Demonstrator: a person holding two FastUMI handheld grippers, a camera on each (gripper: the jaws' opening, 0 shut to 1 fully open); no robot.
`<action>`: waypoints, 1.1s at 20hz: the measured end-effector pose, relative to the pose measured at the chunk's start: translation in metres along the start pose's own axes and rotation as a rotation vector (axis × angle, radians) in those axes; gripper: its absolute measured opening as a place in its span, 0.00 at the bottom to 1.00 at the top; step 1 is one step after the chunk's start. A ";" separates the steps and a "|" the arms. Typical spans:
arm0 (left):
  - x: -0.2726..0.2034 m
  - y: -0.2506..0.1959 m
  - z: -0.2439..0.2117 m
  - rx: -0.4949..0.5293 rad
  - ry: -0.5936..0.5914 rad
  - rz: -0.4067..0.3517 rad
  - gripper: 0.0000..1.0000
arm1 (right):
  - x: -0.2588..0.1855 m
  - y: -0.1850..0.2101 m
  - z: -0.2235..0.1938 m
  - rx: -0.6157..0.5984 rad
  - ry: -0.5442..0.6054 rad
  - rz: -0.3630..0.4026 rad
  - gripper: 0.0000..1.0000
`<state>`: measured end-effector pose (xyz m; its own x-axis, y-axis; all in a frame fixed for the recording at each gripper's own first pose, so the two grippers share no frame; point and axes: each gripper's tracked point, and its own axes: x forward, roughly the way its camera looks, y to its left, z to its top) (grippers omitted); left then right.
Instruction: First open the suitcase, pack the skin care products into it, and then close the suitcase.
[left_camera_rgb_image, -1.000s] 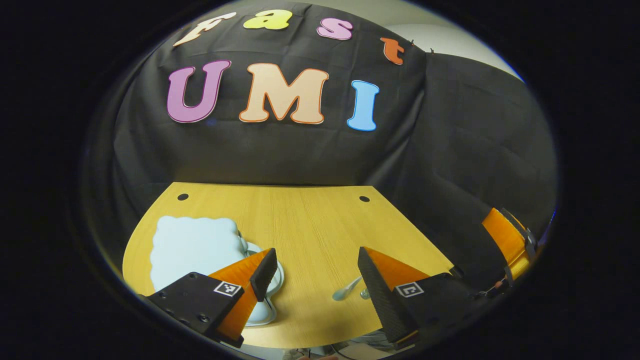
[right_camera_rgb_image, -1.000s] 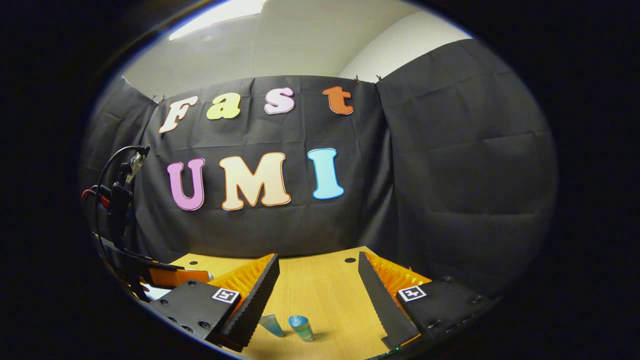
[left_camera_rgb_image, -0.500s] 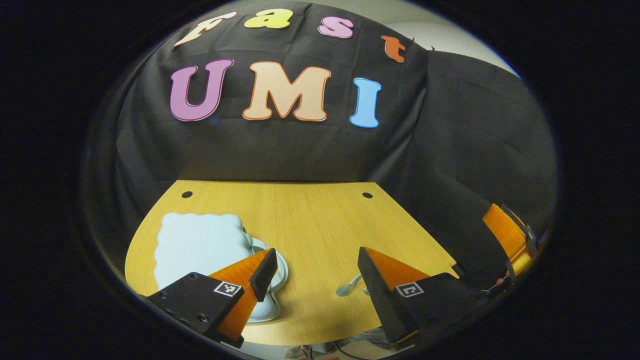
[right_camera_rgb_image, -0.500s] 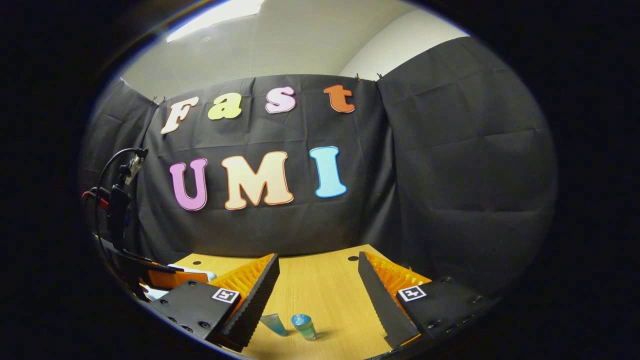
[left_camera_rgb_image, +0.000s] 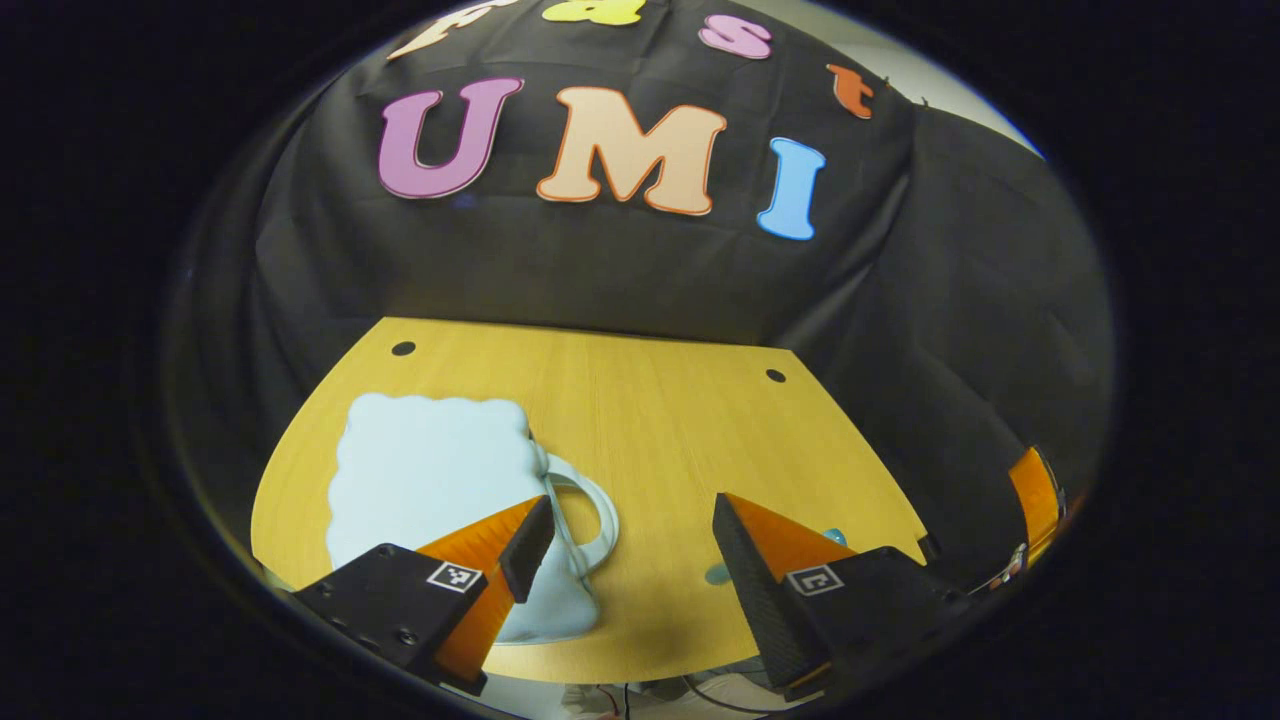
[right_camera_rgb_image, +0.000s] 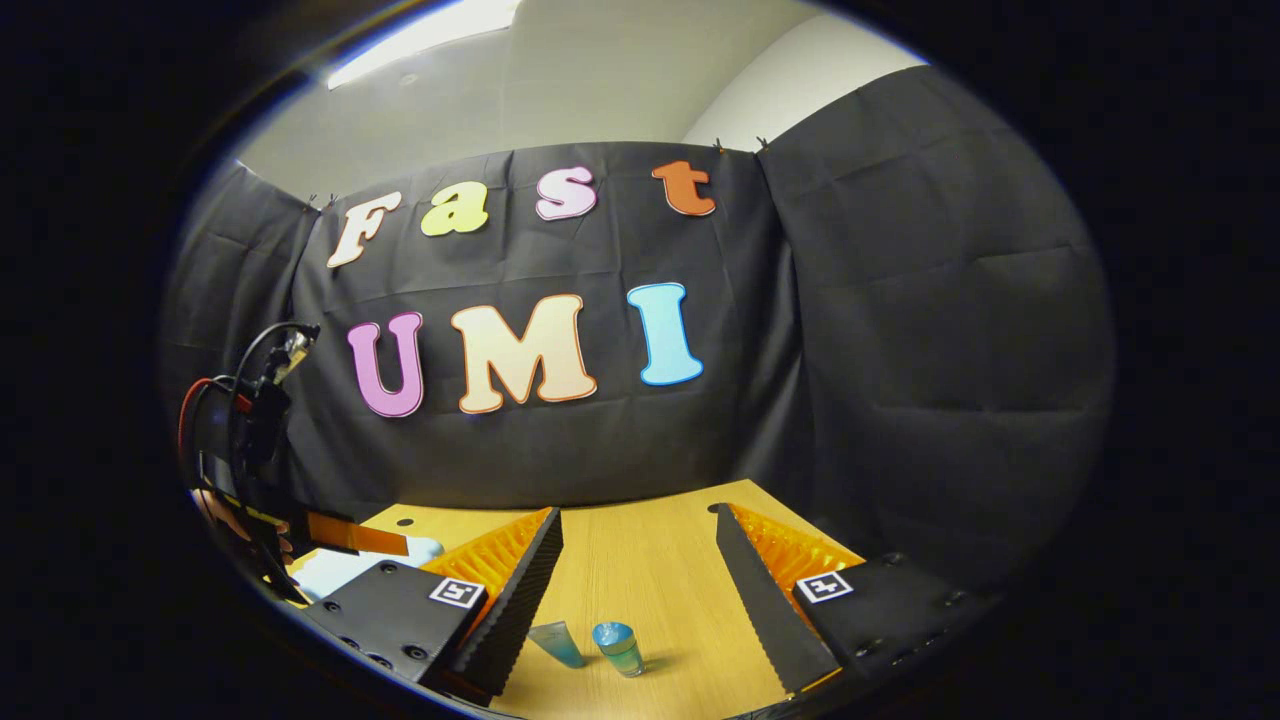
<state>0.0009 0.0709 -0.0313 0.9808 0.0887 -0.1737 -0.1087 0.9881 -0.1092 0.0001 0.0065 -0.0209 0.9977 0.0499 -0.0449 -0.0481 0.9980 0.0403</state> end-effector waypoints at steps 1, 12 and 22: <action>0.006 0.004 -0.003 -0.020 0.028 -0.002 0.94 | 0.001 0.000 -0.002 0.004 0.005 0.002 0.97; 0.086 0.017 -0.037 -0.166 0.392 0.025 0.75 | 0.013 -0.009 -0.021 0.043 0.054 -0.007 0.98; 0.146 0.029 -0.077 -0.218 0.645 0.149 0.53 | 0.020 -0.026 -0.030 0.059 0.076 -0.054 0.98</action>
<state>0.1287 0.1030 -0.1351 0.6685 0.0620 -0.7411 -0.3310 0.9172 -0.2218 0.0197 -0.0177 -0.0530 0.9922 0.0010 -0.1246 0.0108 0.9955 0.0942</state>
